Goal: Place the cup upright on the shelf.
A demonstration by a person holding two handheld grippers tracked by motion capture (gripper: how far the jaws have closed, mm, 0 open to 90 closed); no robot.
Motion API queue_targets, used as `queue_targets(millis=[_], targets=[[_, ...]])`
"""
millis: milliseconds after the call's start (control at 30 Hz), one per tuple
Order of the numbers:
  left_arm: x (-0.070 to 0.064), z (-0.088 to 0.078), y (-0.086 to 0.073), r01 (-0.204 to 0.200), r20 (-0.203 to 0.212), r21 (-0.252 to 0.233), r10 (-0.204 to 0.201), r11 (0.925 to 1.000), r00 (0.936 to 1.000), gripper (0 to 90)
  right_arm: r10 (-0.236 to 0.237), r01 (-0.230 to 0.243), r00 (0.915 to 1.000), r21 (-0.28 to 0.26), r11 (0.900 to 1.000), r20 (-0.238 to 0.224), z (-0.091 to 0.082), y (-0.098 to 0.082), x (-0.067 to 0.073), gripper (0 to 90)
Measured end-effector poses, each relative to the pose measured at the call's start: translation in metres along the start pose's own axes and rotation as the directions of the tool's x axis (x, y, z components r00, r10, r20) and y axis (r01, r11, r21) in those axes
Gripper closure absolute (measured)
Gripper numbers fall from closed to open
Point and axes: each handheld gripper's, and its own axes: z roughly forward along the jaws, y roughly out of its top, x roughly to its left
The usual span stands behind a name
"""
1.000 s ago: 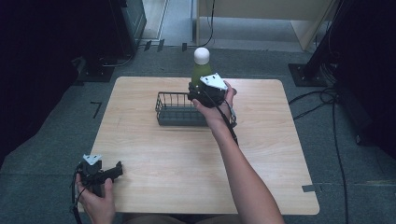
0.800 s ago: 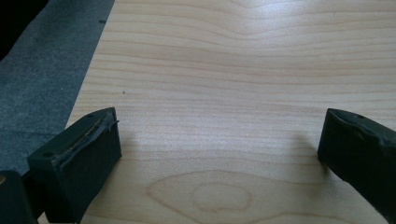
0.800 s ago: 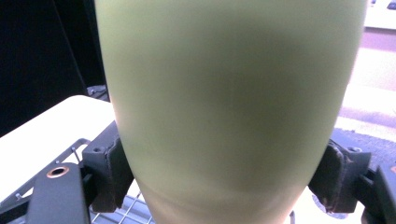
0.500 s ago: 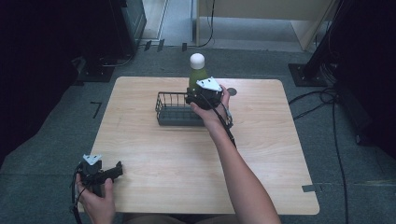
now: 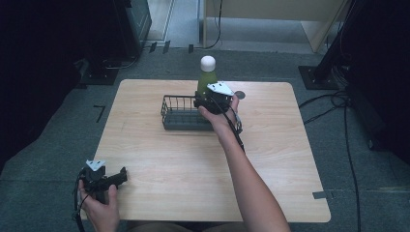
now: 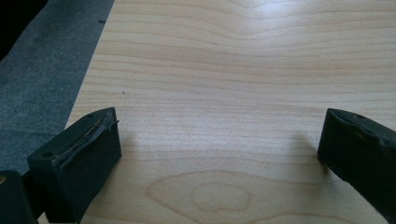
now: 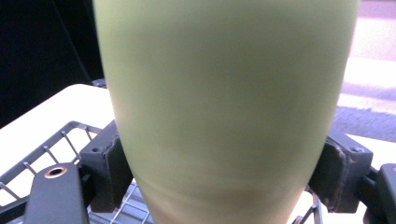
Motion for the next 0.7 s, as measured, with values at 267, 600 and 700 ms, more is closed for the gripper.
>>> queue_targets(millis=[267,600,700], targets=[[-0.001,0.000,0.000,-0.002,0.001,0.001,0.002,1.0000,1.0000,0.0,0.006,-0.006,0.9996,0.019,1.000,-0.028,0.000,0.001,-0.004,17.2],[-0.001,0.000,0.000,-0.002,0.001,0.001,0.002,1.0000,1.0000,0.0,0.032,-0.027,0.9975,0.079,0.997,-0.063,-0.004,-0.004,-0.012,7.2],[-0.001,0.000,0.000,-0.002,0.001,0.001,0.002,1.0000,1.0000,0.0,0.038,-0.032,0.9969,0.086,0.996,-0.069,-0.006,-0.005,-0.014,6.2]])
